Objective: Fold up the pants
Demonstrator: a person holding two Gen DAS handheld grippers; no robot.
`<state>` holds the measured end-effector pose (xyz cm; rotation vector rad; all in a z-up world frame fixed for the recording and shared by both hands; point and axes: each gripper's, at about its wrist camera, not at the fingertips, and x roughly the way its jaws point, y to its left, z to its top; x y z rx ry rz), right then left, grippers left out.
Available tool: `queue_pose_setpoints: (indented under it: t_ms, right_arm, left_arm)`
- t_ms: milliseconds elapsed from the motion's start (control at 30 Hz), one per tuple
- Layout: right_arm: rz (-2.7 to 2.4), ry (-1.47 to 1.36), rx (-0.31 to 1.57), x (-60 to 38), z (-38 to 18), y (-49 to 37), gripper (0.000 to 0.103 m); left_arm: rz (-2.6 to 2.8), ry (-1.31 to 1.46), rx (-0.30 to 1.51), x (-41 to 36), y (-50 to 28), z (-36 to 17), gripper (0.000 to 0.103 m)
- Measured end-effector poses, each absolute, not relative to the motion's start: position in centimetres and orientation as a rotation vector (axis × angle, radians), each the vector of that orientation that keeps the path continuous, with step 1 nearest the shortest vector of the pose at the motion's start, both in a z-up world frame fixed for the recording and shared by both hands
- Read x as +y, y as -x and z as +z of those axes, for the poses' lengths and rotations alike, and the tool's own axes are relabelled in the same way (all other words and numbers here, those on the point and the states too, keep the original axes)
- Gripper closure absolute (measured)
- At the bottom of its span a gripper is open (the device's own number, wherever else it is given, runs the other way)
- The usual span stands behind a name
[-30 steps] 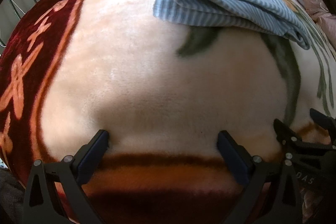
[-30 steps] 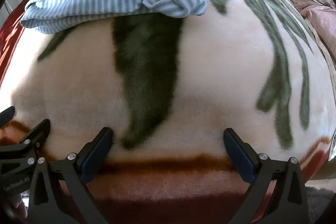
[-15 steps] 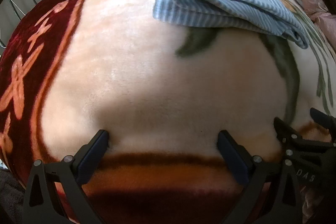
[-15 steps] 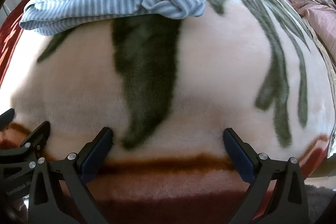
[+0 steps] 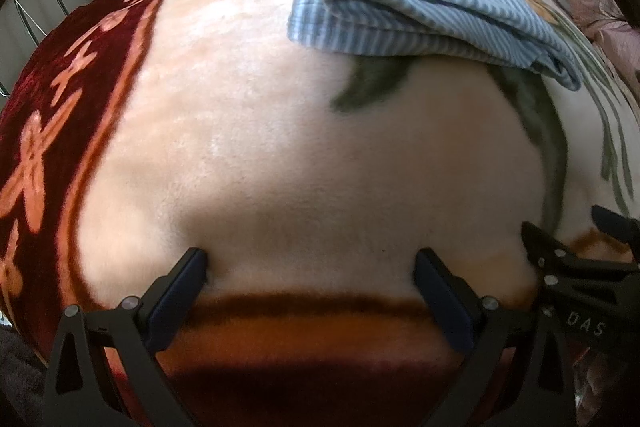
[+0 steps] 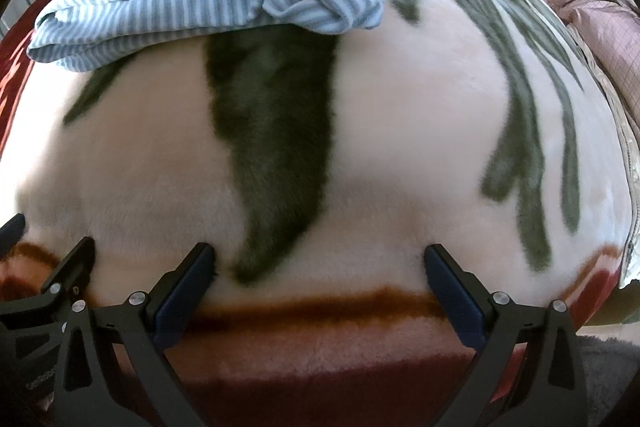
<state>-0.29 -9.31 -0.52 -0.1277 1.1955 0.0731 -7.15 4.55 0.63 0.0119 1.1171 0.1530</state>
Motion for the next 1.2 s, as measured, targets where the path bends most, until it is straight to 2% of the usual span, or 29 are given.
queue_pose_setpoints:
  t_ms: [1200]
  right_arm:
    - [0.132, 0.142, 1.141, -9.7, -0.9, 2.8, 0.000]
  left_arm:
    - [0.153, -0.015, 1.149, 4.7, 6.5, 0.6, 0.000]
